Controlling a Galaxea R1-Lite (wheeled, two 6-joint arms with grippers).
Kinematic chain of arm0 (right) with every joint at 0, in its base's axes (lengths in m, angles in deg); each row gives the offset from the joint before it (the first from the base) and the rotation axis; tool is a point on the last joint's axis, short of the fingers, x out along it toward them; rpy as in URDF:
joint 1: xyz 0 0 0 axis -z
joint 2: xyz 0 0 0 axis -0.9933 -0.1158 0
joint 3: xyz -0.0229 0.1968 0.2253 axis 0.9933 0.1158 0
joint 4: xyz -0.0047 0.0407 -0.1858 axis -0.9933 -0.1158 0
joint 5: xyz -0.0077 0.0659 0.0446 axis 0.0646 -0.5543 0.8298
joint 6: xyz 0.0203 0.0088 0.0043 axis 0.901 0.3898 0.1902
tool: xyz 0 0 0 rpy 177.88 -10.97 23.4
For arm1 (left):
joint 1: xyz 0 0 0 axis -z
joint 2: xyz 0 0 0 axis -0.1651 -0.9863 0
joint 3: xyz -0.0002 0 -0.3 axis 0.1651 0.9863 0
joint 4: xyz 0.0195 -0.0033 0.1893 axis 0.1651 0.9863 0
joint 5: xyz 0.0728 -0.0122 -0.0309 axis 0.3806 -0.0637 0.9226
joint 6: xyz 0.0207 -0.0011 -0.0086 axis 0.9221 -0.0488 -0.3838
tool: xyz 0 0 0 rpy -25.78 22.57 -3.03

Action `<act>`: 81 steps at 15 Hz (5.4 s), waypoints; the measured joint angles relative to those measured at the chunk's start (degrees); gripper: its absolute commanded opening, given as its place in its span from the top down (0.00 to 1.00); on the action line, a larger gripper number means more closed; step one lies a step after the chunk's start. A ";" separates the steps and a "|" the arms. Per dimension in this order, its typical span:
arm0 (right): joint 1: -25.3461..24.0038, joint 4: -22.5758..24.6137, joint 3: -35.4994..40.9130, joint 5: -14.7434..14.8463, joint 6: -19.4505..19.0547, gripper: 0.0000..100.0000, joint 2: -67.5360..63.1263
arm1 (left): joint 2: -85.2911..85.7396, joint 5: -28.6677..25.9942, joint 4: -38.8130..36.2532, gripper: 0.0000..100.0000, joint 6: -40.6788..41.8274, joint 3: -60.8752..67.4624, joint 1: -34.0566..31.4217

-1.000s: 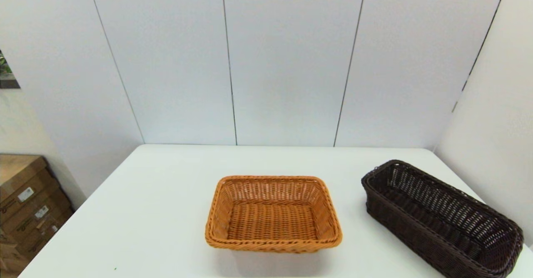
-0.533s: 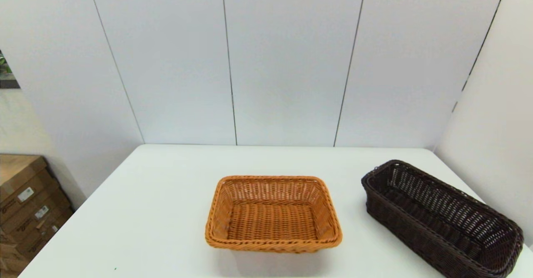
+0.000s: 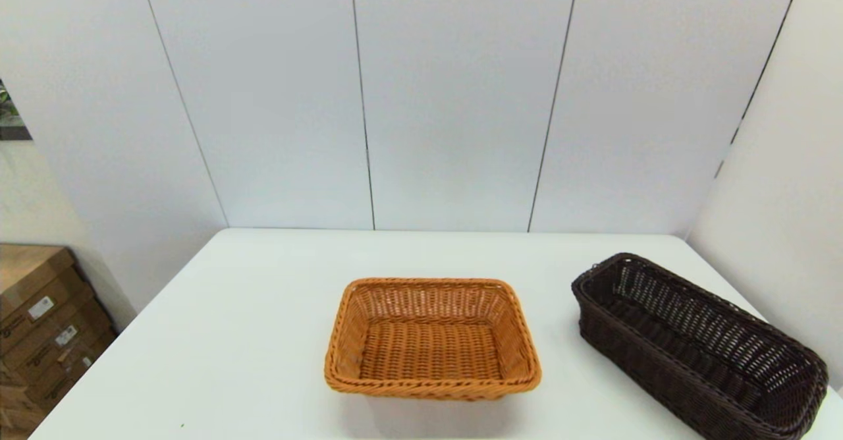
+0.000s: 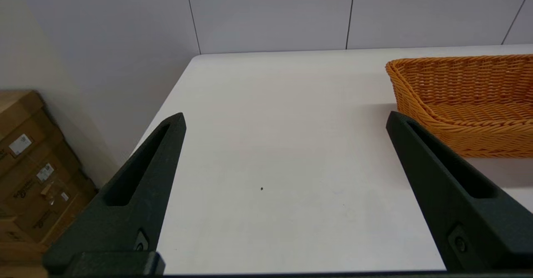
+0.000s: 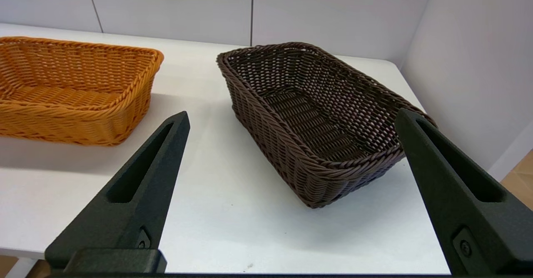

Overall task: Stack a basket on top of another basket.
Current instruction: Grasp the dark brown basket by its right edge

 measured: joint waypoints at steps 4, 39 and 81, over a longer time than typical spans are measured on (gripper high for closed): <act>0.00 0.00 0.00 0.00 0.02 0.00 0.00 | 0.00 0.00 -0.02 0.00 -0.37 0.20 0.00; 0.00 -0.99 -6.52 -1.24 2.58 0.00 0.00 | 0.00 0.00 -0.02 0.00 -0.37 0.22 0.00; 3.28 -34.04 -43.54 10.98 41.85 0.00 -71.74 | 0.00 0.00 -0.02 0.00 -0.39 0.22 0.00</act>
